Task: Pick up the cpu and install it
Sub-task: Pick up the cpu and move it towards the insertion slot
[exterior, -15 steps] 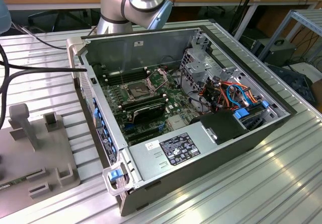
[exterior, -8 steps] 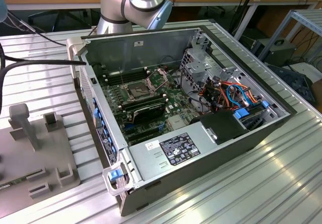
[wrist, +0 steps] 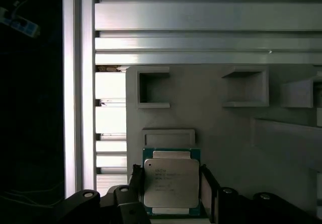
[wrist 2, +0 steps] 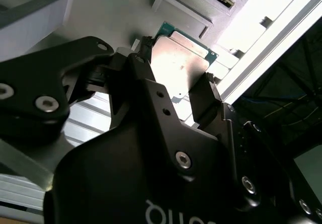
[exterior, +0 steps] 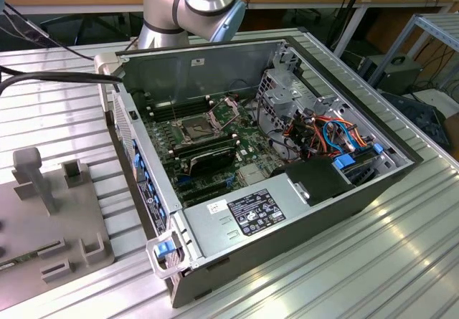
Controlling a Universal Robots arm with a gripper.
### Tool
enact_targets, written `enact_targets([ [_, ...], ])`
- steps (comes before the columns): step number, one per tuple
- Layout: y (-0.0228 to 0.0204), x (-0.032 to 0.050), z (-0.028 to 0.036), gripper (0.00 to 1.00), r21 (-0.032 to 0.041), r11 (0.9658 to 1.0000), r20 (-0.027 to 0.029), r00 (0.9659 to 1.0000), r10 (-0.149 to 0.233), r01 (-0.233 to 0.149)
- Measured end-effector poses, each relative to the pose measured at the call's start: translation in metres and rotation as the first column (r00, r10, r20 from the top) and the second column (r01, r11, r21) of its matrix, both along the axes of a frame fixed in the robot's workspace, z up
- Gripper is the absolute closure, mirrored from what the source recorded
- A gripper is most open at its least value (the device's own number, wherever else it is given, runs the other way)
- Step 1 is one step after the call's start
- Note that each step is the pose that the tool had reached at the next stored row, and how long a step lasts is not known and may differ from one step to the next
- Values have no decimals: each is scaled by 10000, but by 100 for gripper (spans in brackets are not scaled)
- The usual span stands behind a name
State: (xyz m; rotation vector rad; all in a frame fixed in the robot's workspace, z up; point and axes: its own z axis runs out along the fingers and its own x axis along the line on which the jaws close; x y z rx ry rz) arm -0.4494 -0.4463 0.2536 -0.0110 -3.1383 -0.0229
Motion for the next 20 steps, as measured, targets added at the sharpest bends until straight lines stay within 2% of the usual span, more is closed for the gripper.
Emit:
enact_targets([
  [9,0,0,124,45,1,10000,1,10000,-1,1],
  [20,0,0,147,45,0,10000,-1,10000,0,0],
])
